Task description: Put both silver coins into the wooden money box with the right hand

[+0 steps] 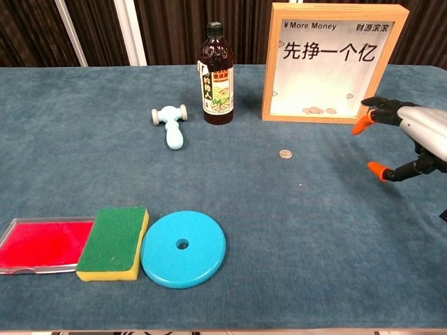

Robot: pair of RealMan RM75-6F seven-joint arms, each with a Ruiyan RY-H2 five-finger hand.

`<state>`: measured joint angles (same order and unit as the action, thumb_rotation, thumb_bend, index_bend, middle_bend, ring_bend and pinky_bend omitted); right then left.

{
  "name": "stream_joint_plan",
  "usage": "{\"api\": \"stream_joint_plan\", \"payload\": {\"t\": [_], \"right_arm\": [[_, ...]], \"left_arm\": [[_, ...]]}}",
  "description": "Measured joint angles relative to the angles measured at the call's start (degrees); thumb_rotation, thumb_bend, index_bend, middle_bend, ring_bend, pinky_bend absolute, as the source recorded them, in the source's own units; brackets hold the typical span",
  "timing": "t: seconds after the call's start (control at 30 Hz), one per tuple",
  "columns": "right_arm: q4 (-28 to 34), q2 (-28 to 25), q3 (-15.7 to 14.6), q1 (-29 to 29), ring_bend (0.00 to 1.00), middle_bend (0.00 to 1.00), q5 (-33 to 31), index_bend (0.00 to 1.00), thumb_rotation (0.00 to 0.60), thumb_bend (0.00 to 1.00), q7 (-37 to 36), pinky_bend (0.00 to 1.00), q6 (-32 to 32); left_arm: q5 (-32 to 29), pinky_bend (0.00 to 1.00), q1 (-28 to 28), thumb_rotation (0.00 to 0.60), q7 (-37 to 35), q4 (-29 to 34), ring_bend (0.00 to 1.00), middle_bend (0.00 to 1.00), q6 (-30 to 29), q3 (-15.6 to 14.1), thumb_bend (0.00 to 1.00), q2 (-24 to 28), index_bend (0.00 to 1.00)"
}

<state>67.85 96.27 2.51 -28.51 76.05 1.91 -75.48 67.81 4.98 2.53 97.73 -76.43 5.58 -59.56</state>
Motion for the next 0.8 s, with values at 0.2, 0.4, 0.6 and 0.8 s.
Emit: {"api": "stream_joint_plan", "payload": {"t": [0.2, 0.4, 0.6, 0.8], "right_arm": [[-3.4, 2.2, 2.1, -1.8, 0.00, 0.11, -0.1, 0.30, 0.600, 0.44, -0.5, 0.00, 3.9], [-6.1, 4.4, 4.2, -4.3, 0.00, 0.11, -0.3, 0.31, 0.600, 0.44, -0.2, 0.00, 7.9], [-9.0, 6.9, 5.8, -6.9, 0.00, 0.11, -0.4, 0.34, 0.600, 0.44, 0.0, 0.00, 11.5], [-11.5, 8.9, 7.3, -9.3, 0.00, 0.11, -0.7, 0.35, 0.600, 0.44, 0.1, 0.00, 14.8]], "left_arm": [[-0.5, 0.00, 0.1, 0.600, 0.3, 0.2, 0.00, 0.00, 0.2, 0.0, 0.40, 0.1, 0.10], [-1.0, 0.00, 0.2, 0.600, 0.5, 0.5, 0.00, 0.00, 0.6, 0.0, 0.40, 0.2, 0.10], [-1.5, 0.00, 0.2, 0.600, 0.5, 0.7, 0.00, 0.00, 1.0, 0.0, 0.40, 0.5, 0.10], [-1.9, 0.00, 0.3, 0.600, 0.5, 0.9, 0.00, 0.00, 1.4, 0.1, 0.40, 0.6, 0.10]]}}
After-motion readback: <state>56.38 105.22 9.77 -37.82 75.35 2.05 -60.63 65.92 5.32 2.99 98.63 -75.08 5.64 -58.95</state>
